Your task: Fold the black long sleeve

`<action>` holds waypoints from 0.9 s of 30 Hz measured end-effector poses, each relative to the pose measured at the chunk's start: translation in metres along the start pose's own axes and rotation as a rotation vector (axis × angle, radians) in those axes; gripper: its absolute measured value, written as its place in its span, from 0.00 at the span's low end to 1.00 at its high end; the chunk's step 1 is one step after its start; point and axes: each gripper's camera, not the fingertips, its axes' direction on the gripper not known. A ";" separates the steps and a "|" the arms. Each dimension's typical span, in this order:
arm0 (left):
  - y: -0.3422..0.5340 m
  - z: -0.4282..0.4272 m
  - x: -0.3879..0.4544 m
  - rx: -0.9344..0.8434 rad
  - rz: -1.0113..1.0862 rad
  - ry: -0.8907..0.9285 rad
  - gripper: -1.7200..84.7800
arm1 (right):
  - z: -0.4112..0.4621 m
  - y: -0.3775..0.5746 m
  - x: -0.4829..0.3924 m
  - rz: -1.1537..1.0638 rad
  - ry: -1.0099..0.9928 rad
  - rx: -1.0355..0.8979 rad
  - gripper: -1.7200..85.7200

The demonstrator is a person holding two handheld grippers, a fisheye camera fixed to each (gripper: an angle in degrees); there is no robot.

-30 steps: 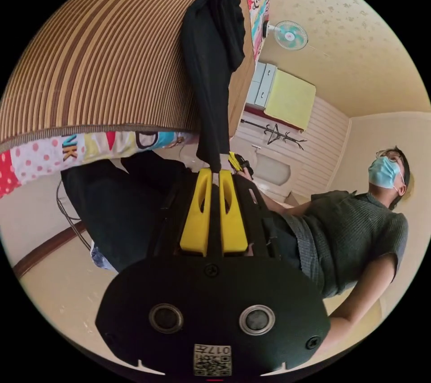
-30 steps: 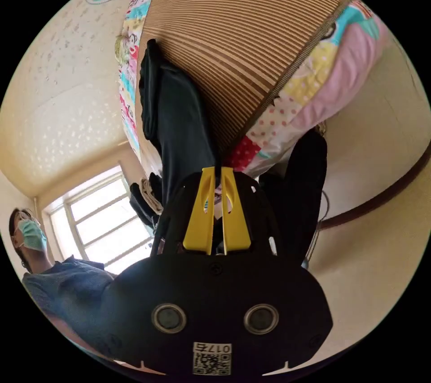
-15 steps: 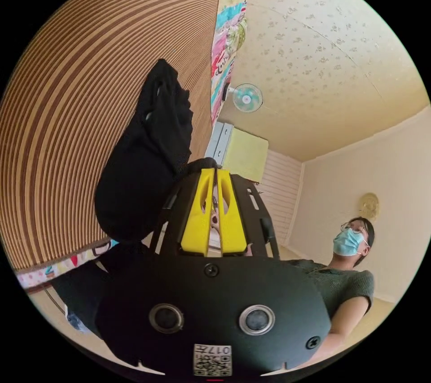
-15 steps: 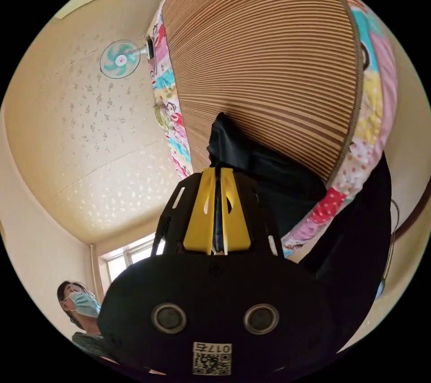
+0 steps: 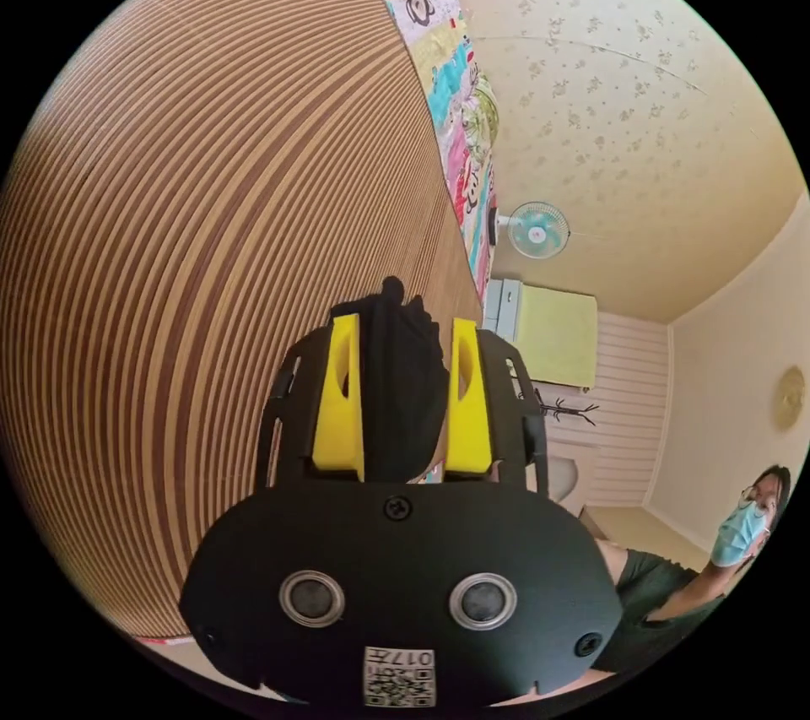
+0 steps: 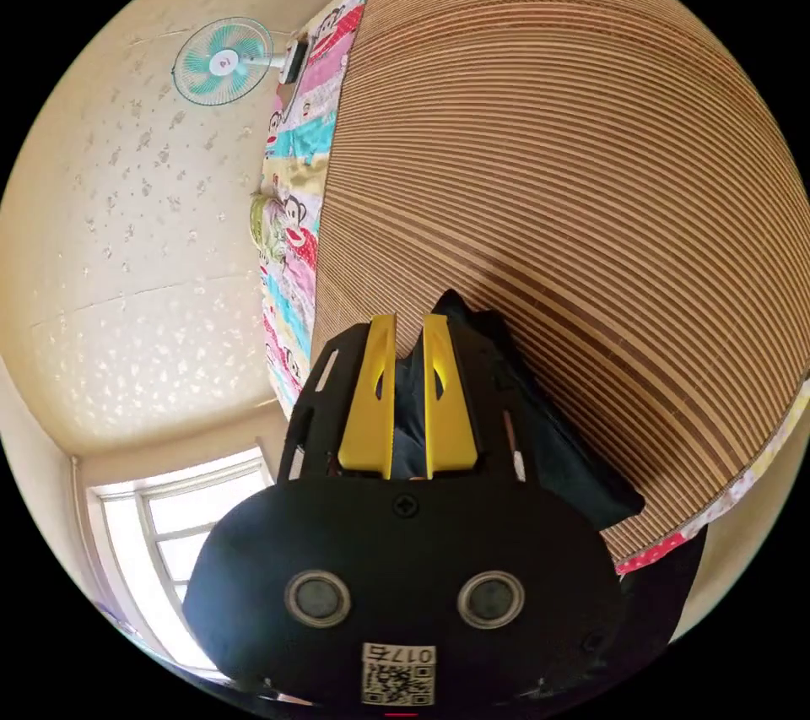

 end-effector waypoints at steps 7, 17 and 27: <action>0.116 0.029 -0.075 -0.244 0.017 -0.096 0.21 | 0.073 0.144 -0.054 -0.528 0.326 -0.345 0.13; 0.179 0.086 -0.073 -0.315 0.248 -0.244 0.09 | 0.250 0.332 -0.191 -0.928 0.602 -0.757 0.23; 0.233 0.121 0.031 -0.245 0.514 -0.501 0.09 | 0.312 0.394 -0.223 -1.188 1.139 -1.034 0.13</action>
